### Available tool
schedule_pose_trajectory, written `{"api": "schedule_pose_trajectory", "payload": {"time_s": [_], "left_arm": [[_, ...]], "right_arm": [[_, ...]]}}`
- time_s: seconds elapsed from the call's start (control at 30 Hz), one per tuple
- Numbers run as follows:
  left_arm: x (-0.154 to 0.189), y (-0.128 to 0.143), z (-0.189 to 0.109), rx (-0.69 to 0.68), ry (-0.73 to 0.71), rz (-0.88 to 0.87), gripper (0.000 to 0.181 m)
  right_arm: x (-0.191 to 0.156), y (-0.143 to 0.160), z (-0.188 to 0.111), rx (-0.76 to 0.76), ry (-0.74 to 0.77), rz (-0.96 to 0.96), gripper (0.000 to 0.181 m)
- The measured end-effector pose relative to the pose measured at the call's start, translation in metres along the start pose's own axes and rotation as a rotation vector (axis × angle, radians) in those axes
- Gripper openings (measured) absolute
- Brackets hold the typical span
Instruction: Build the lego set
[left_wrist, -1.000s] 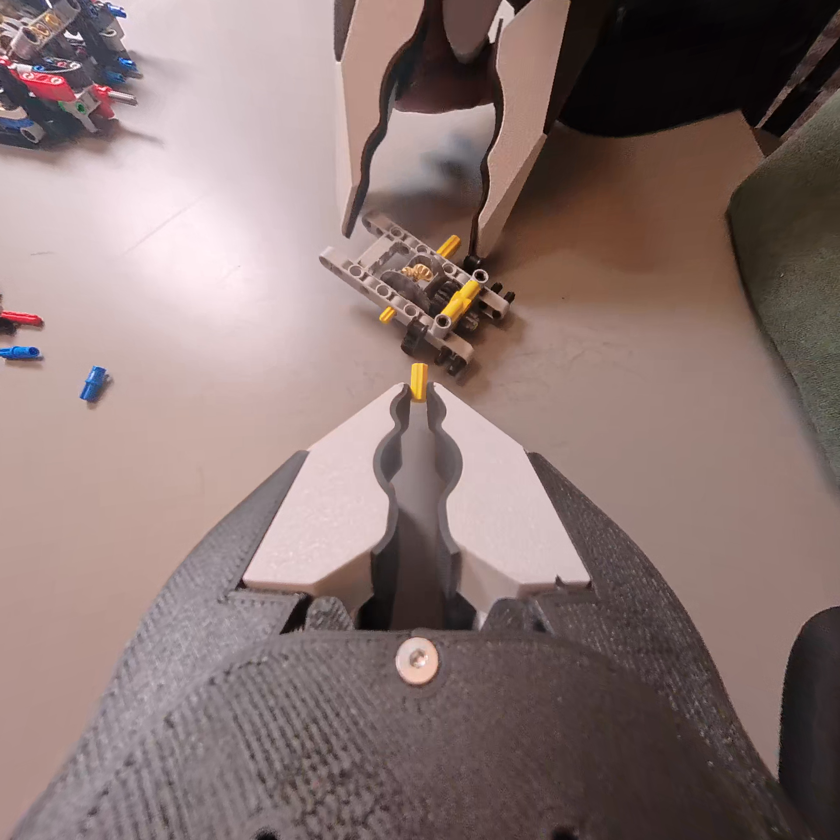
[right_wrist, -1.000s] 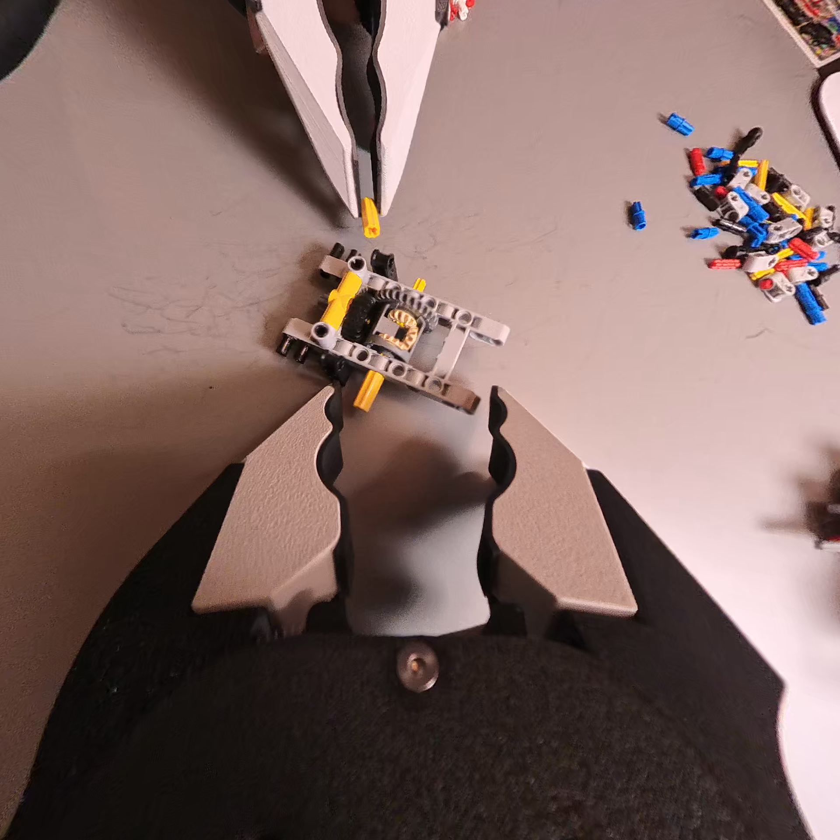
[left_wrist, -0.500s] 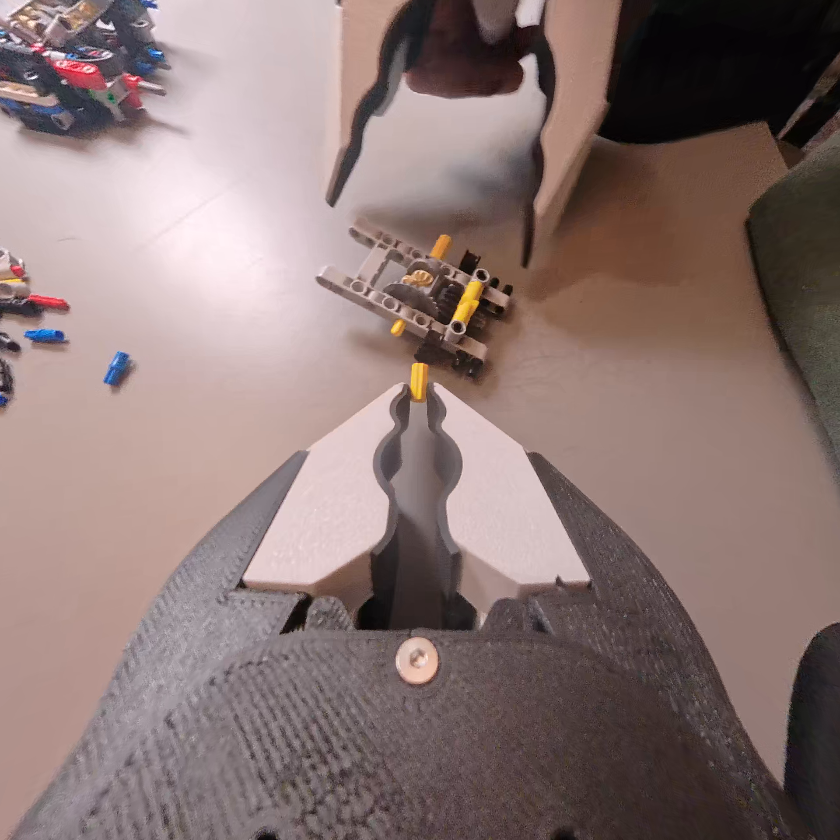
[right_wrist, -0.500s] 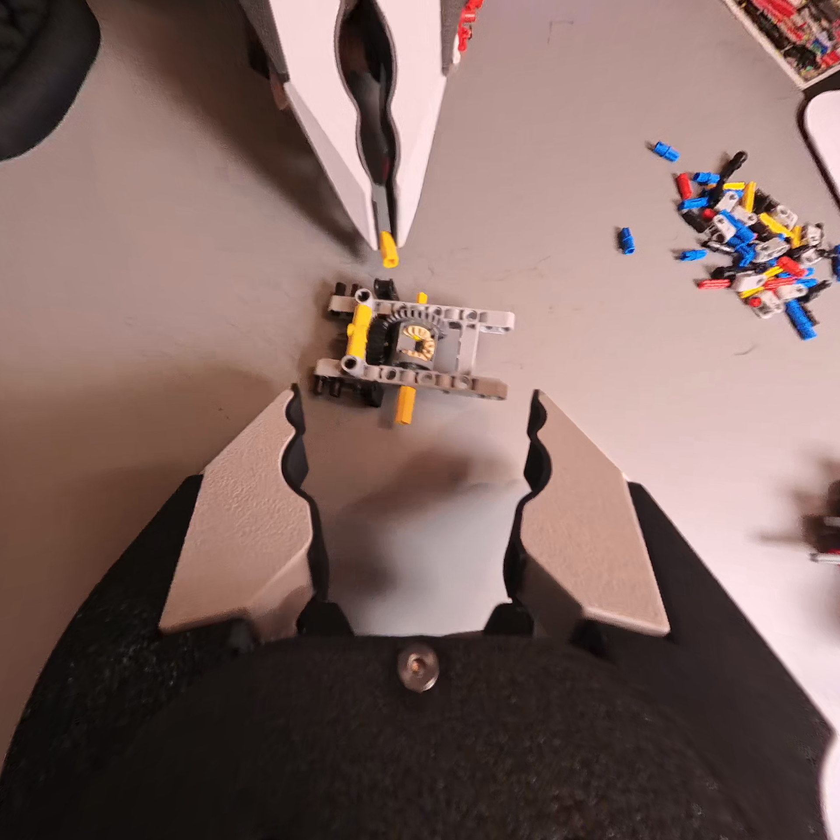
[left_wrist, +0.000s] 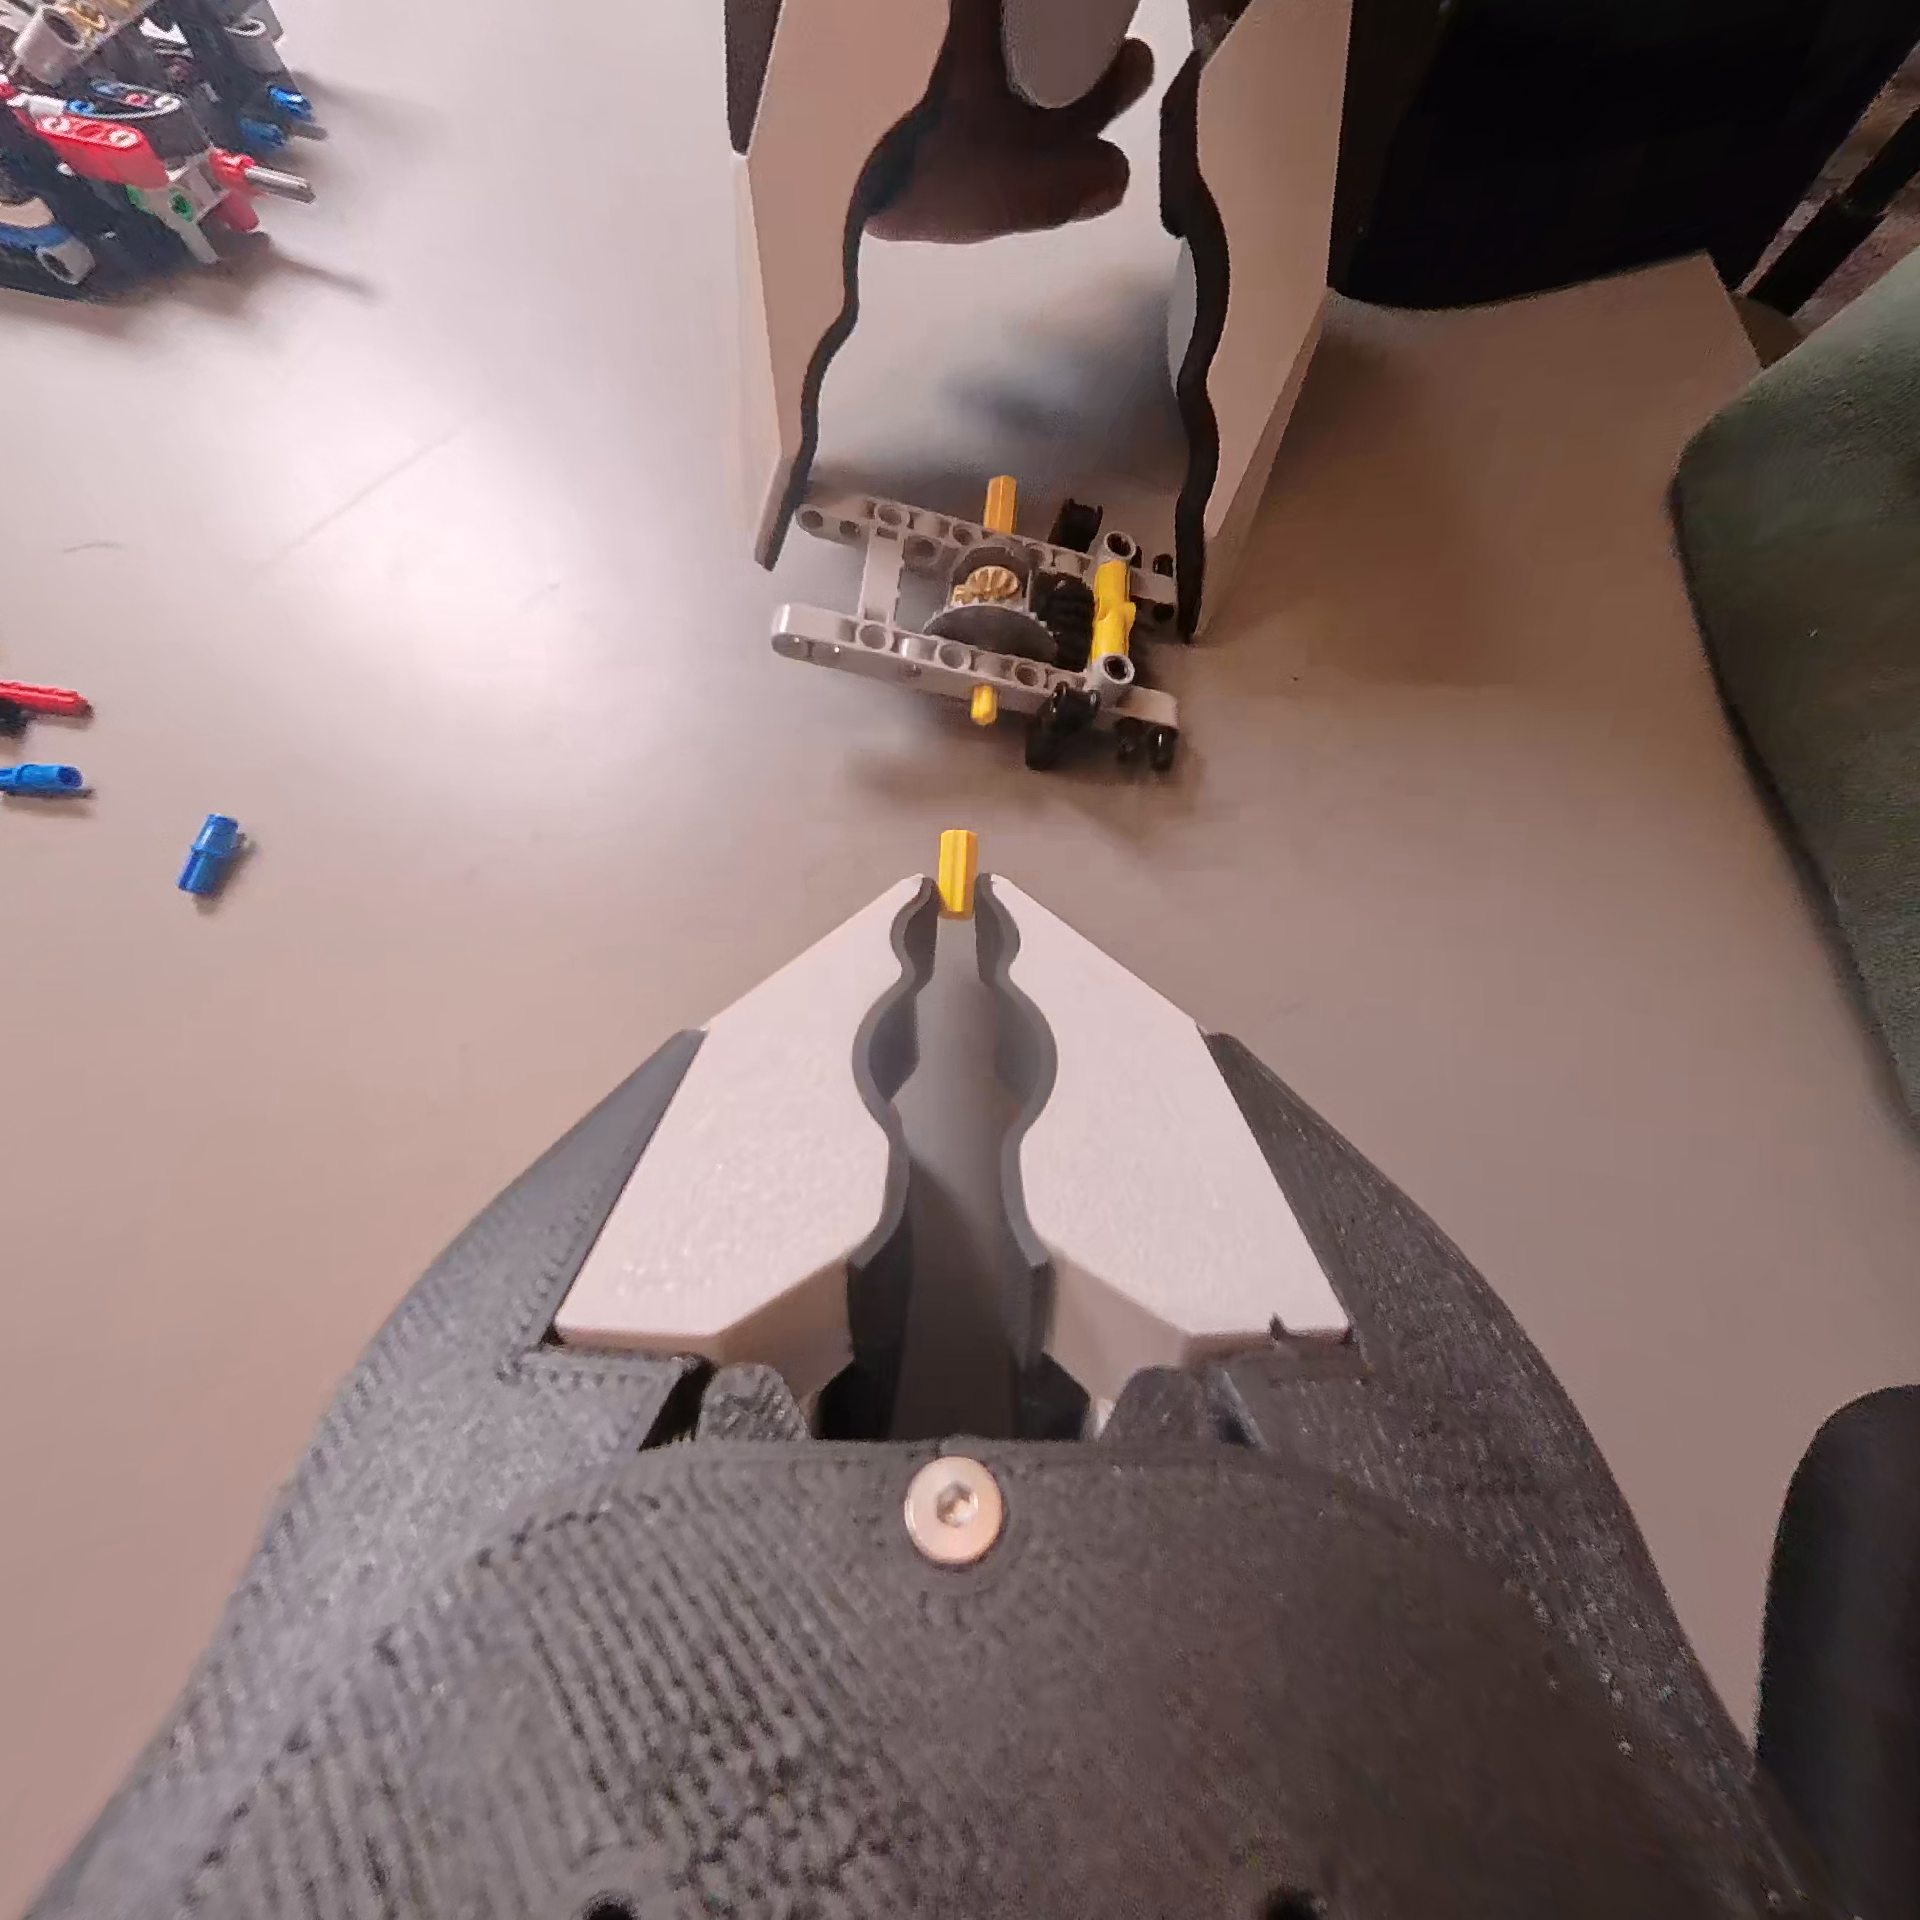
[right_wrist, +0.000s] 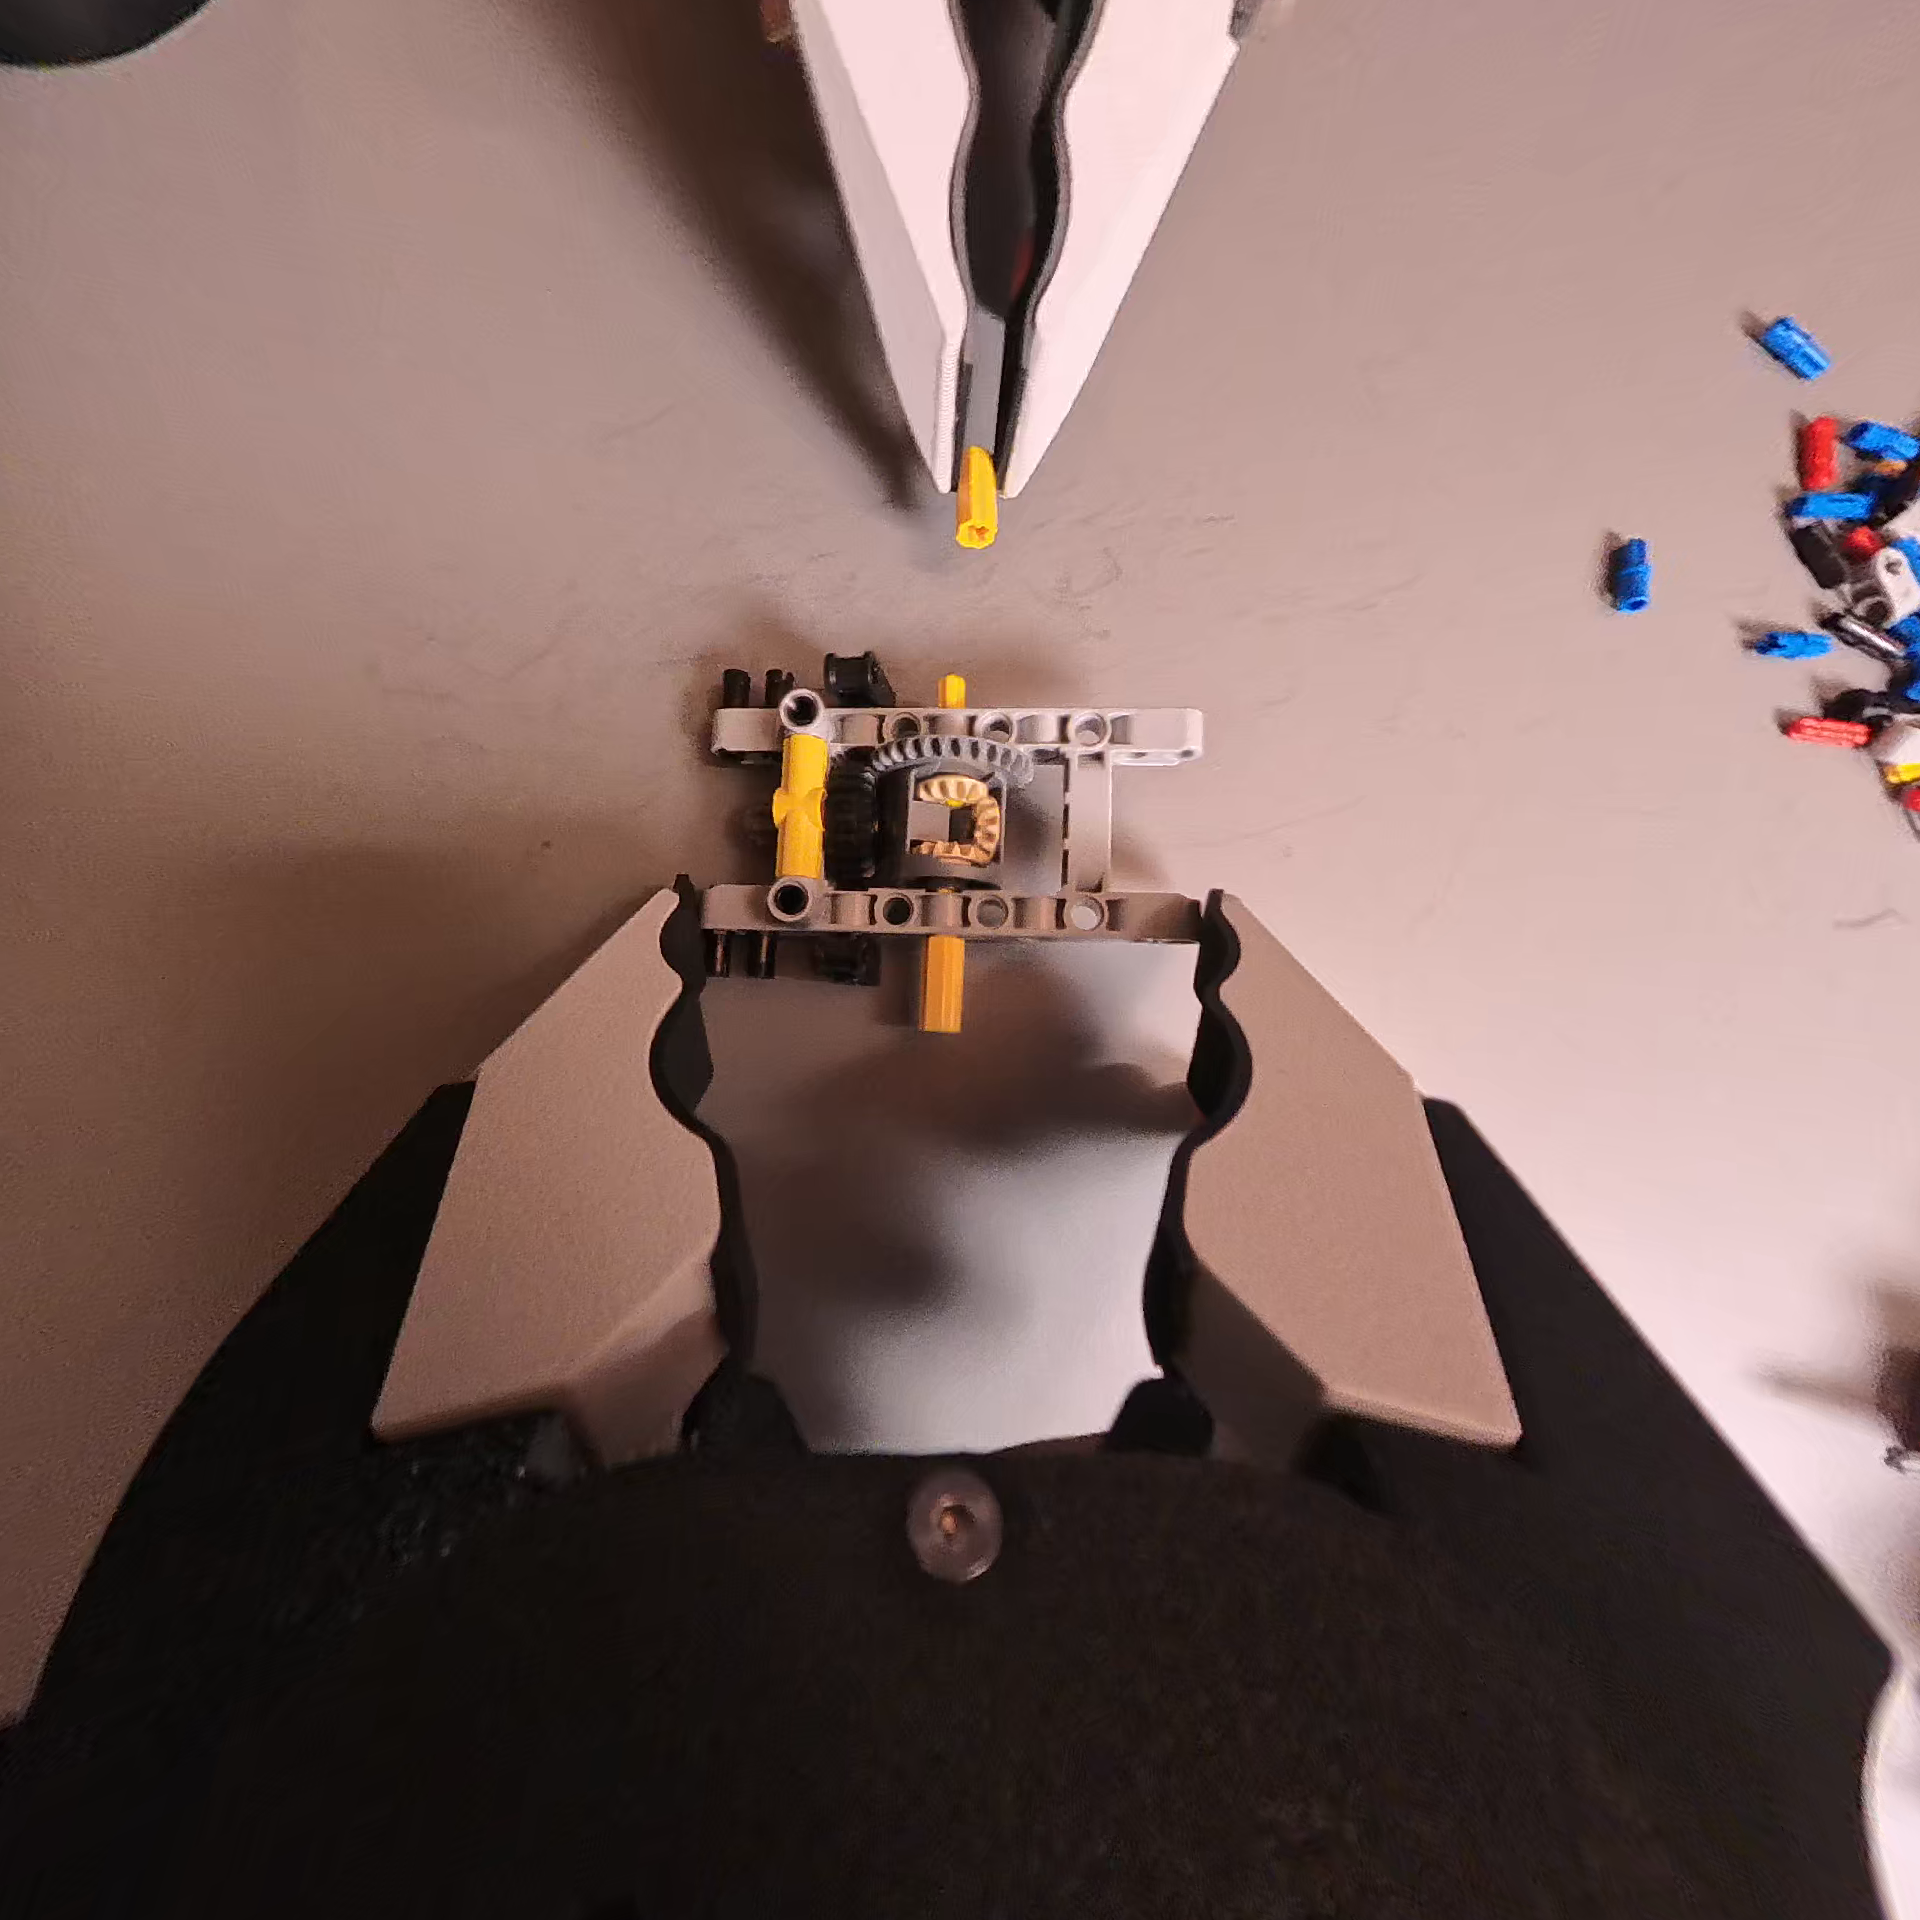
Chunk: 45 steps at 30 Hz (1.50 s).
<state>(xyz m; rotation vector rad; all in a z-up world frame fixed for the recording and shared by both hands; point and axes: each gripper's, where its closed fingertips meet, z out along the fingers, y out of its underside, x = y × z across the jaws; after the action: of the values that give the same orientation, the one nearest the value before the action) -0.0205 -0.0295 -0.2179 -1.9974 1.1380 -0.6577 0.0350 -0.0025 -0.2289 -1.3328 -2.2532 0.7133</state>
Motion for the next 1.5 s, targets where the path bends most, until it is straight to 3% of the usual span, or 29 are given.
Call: {"api": "schedule_pose_trajectory", "payload": {"time_s": [0.3, 1.17, 1.5], "left_arm": [[0.012, -0.005, 0.008, 0.015, 0.063, -0.005, 0.005], [0.016, -0.009, 0.013, 0.006, 0.053, 0.005, 0.005], [0.017, -0.011, 0.015, 0.011, 0.131, -0.122, 0.005]], "right_arm": [[-0.011, -0.008, 0.005, 0.029, -0.016, -0.025, 0.094], [-0.011, -0.008, 0.006, -0.009, -0.009, 0.001, 0.094], [-0.012, -0.008, 0.005, -0.025, -0.004, -0.007, 0.094]]}}
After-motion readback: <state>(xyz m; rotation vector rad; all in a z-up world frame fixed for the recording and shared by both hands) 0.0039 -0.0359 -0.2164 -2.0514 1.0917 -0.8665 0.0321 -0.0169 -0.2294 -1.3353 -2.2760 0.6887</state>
